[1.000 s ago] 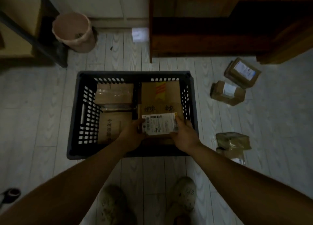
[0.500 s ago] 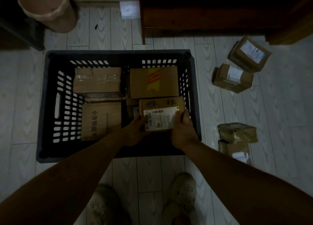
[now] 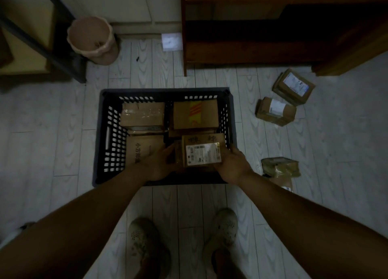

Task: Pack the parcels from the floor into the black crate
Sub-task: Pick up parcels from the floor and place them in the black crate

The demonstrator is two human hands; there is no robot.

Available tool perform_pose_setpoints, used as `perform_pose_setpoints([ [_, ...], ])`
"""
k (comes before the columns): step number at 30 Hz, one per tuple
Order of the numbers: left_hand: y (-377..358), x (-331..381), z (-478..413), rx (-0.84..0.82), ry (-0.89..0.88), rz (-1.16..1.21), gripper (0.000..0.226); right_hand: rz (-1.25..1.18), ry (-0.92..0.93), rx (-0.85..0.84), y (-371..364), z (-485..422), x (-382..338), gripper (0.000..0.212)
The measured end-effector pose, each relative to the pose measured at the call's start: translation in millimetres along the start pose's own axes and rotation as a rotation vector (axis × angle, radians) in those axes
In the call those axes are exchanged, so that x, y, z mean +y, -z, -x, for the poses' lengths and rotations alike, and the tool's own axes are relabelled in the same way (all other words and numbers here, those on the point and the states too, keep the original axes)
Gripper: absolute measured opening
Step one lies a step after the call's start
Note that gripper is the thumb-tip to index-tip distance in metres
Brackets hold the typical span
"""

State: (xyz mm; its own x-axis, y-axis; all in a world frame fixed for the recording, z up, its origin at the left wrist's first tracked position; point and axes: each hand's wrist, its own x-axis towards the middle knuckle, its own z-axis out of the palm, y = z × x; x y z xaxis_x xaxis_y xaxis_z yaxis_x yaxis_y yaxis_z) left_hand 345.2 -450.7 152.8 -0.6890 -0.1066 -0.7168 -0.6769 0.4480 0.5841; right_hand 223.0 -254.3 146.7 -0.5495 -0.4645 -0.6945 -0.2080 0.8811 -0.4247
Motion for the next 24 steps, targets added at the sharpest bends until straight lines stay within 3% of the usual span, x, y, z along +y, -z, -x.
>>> perform_pose_setpoints([
  [6,27.5,74.3,136.3,0.051,0.161,-0.069,0.078,-0.005,-0.016,0.010,72.0,113.0,-21.7,0.059],
  [13,34.3,187.9,277.7,0.241,-0.183,0.002,0.064,0.048,-0.011,0.036,134.7,239.7,-36.8,0.070],
  [24,23.7,247.6,358.4,0.337,-0.135,-0.179,0.082,0.037,0.014,0.330,192.5,377.9,-27.6,0.069],
])
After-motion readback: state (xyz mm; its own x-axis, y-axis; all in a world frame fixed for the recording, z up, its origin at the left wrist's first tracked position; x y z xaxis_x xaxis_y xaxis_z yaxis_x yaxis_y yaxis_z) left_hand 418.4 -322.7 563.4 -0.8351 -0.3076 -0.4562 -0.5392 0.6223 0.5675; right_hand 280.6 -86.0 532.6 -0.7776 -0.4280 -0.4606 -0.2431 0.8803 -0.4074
